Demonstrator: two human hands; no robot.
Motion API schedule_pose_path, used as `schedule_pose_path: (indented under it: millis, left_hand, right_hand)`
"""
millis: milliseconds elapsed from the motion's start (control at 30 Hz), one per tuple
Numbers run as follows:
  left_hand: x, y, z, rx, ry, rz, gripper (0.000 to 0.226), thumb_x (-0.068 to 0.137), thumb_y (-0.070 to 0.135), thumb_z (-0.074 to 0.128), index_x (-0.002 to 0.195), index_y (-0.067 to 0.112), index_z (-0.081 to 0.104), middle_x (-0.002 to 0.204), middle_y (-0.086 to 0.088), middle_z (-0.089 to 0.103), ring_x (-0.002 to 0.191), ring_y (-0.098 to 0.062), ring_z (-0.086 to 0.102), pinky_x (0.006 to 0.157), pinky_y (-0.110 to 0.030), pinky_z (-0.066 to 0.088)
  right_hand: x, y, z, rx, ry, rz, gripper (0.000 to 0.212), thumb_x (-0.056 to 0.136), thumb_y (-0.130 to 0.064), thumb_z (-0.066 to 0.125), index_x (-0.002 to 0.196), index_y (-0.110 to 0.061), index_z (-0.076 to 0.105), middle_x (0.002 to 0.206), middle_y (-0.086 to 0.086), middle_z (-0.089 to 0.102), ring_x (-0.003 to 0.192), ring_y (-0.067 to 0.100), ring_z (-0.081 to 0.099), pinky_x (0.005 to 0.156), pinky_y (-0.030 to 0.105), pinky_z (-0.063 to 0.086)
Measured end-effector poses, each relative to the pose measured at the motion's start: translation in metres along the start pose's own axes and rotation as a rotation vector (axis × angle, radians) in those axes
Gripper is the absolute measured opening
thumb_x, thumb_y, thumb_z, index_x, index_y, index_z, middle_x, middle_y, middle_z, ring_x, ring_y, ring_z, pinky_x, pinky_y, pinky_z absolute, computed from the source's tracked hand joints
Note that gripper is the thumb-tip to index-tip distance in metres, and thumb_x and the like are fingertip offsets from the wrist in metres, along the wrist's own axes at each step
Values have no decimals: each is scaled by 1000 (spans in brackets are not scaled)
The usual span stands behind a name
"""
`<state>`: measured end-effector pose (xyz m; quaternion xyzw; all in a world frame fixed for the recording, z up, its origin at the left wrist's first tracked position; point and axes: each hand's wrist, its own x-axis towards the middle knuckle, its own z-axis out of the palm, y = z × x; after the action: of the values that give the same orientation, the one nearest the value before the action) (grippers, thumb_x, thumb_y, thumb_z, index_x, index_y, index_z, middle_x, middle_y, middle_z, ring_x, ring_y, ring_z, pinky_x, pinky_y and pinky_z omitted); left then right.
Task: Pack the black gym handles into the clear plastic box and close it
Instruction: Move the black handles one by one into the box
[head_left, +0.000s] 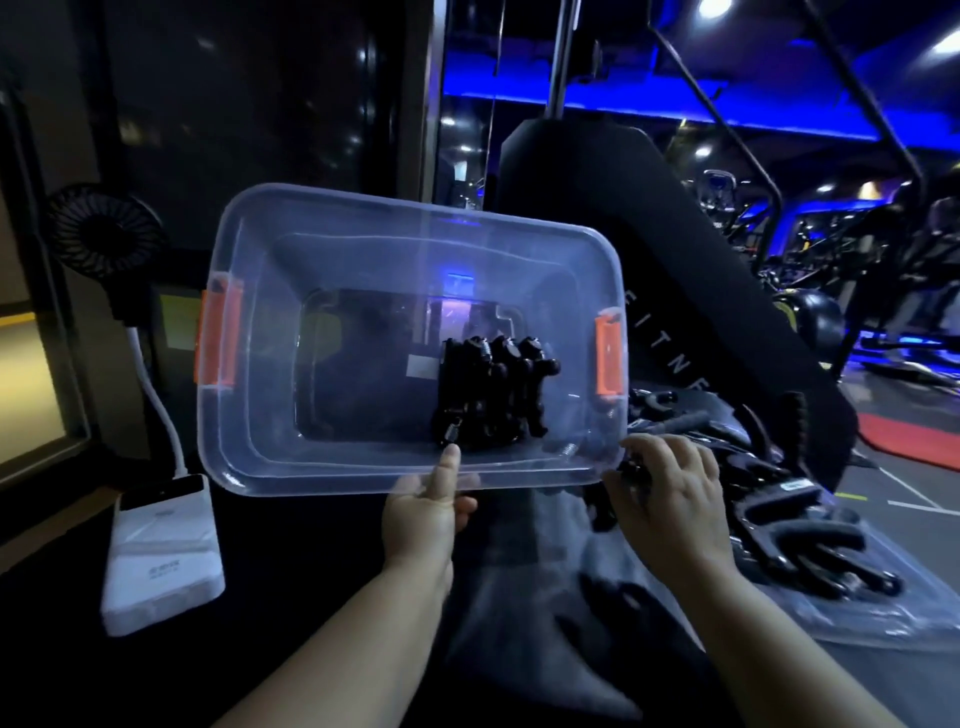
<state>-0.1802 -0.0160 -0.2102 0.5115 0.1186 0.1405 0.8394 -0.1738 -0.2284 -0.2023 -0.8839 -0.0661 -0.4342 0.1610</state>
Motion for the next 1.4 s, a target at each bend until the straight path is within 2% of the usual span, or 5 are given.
schedule_pose_path:
  millis: [167, 333, 500, 800, 1400]
  left_hand:
    - [-9, -2, 2, 21, 40, 24, 23, 86, 33, 66, 83, 14, 53, 77, -1, 72, 57, -9, 58, 59, -22, 45]
    - [-14, -5, -1, 51, 1, 46, 23, 89, 33, 62, 90, 12, 54, 84, -1, 71, 63, -9, 58, 62, -22, 46]
    - [-14, -9, -2, 67, -29, 60, 27, 92, 33, 58, 102, 9, 52, 88, -3, 72, 61, -8, 59, 61, -21, 46]
    - [-11, -14, -4, 90, -37, 67, 41, 93, 34, 57, 117, 1, 52, 86, 1, 72, 57, -4, 58, 58, -19, 45]
    - [-11, -15, -3, 81, -45, 93, 29, 93, 33, 56, 105, 8, 51, 84, 1, 72, 59, -6, 56, 60, -20, 44]
  right_hand:
    - [-16, 33, -20, -234, -157, 138, 38, 81, -45, 64, 113, -25, 63, 117, 5, 57, 115, 29, 43, 93, 45, 34]
    - [-35, 51, -28, -365, -359, 339, 47, 89, -58, 42, 129, -34, 46, 138, -2, 41, 134, 20, 22, 111, 46, 9]
    - [-38, 56, -35, -371, -360, 513, 57, 87, -62, 42, 132, -27, 43, 147, 7, 34, 140, 25, 16, 111, 54, 8]
    - [-40, 58, -42, -360, -385, 497, 59, 86, -66, 40, 131, -29, 46, 141, 5, 40, 139, 24, 17, 104, 49, 22]
    - [-34, 59, -41, -373, -427, 527, 72, 77, -77, 38, 133, -31, 43, 138, 5, 39, 134, 25, 19, 98, 52, 30]
